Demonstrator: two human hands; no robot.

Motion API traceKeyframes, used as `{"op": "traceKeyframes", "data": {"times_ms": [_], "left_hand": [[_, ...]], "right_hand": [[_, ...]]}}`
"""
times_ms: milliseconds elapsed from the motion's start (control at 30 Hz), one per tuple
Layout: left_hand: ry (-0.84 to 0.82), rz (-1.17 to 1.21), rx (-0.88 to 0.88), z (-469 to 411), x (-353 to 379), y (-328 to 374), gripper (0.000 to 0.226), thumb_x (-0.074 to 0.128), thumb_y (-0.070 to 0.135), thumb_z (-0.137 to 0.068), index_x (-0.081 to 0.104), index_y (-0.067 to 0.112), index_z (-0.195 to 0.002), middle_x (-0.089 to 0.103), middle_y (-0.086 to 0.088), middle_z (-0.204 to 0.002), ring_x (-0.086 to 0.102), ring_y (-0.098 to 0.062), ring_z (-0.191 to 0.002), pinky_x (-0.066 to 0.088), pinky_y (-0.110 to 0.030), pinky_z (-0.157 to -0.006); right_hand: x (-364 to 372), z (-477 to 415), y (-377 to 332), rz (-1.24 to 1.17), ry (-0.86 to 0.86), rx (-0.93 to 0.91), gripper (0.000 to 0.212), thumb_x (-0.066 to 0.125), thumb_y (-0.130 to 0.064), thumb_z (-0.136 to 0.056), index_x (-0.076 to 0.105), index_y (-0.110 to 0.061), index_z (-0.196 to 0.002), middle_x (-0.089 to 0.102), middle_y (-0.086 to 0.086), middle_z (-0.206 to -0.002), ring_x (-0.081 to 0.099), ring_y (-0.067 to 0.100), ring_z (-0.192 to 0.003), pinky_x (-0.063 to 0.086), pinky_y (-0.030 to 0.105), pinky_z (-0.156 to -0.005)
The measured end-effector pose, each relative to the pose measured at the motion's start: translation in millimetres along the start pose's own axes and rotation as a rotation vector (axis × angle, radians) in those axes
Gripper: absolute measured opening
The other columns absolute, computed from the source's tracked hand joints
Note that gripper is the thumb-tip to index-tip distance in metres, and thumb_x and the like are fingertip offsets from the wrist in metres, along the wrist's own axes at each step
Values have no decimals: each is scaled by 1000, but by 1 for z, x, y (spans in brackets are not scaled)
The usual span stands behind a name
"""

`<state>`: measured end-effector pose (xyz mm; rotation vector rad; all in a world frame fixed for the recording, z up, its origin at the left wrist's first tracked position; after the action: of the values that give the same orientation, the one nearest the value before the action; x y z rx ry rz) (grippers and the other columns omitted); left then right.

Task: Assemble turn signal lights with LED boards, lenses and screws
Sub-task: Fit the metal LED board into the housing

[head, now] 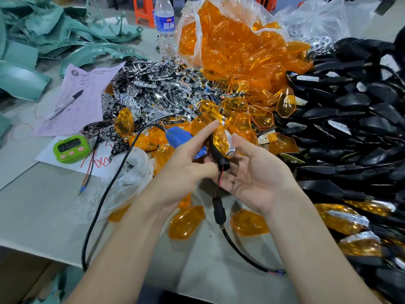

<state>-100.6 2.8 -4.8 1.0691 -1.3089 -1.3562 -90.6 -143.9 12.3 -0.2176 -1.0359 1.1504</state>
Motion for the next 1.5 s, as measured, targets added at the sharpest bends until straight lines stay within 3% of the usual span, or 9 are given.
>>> {"op": "traceKeyframes", "data": {"times_ms": [100, 200, 400, 567, 667, 767, 933, 1233, 1500], "left_hand": [[48, 103, -37, 2, 5, 0, 84, 56, 3, -70, 59, 45, -142, 69, 6, -96, 64, -6, -91, 50, -13, -81], [36, 185, -37, 4, 7, 2, 73, 52, 7, -77, 59, 38, -143, 68, 15, -79, 60, -2, -70, 50, -12, -71], [43, 212, -91, 7, 7, 8, 59, 52, 21, -83, 66, 52, -131, 61, -9, -90, 60, -18, -85, 51, -45, -103], [72, 324, -112, 6, 9, 6, 48, 60, 32, -89, 66, 41, -136, 73, -14, -125, 69, -30, -119, 52, -42, -105], [72, 412, -140, 7, 13, 7, 45, 63, 35, -89, 70, 19, -131, 77, -10, -116, 74, -25, -106, 60, -39, -92], [63, 404, -96, 9, 13, 12, 34, 61, 29, -89, 78, 17, -117, 74, -11, -109, 68, -29, -99, 53, -43, -85], [256, 384, 5, 10, 11, 17, 50, 67, 18, -75, 73, 2, -123, 60, -22, -90, 37, -22, -56, 31, -17, -35], [302, 373, 115, 14, 8, 17, 44, 77, 16, -59, 83, 22, -102, 71, -2, -67, 43, -9, -34, 34, -17, -34], [122, 488, 23, 12, -13, 21, 40, 72, 6, -83, 69, 6, -123, 72, -4, -80, 55, -16, -52, 45, -27, -44]], "right_hand": [[2, 2, 3, -17, 24, 21, 65, 79, -41, -65, 73, 2, -113, 76, 22, -100, 76, 32, -84, 64, 40, -73], [6, 6, 0, -59, 22, 11, 74, 81, -38, -65, 62, 6, -122, 74, 23, -90, 76, 33, -74, 64, 39, -64], [8, 11, -2, -88, 11, -45, 30, 74, -35, -92, 59, -17, -110, 76, 23, -82, 78, 34, -72, 63, 39, -61], [10, 12, -1, -35, -69, -28, 43, 74, -33, -85, 63, -1, -112, 74, 18, -75, 76, 31, -66, 62, 34, -58], [6, 12, -1, 95, -148, -54, 42, 69, -34, -86, 65, -4, -116, 72, 12, -72, 74, 28, -67, 62, 33, -65], [0, 12, 0, 144, -231, -111, 49, 69, -29, -85, 69, -3, -126, 74, 22, -102, 75, 33, -92, 63, 44, -82], [1, 10, 7, 64, -382, -134, 37, 74, -26, -75, 80, -4, -105, 73, 22, -104, 74, 31, -93, 61, 45, -87], [3, 5, 14, 19, -395, -88, 39, 74, -26, -75, 79, -3, -106, 72, 25, -103, 72, 35, -93, 60, 46, -85], [6, 6, 7, 203, -360, -194, 27, 65, -20, -92, 77, 1, -105, 72, 26, -98, 69, 36, -89, 59, 47, -86]]}}
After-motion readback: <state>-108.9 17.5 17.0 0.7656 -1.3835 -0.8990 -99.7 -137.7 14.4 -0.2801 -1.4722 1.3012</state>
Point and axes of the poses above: each hand's wrist, its own z-axis away from the middle knuckle, its own x-axis out of the palm, y = z × x, the point moved 2 cm from there along -z, towards the middle knuckle
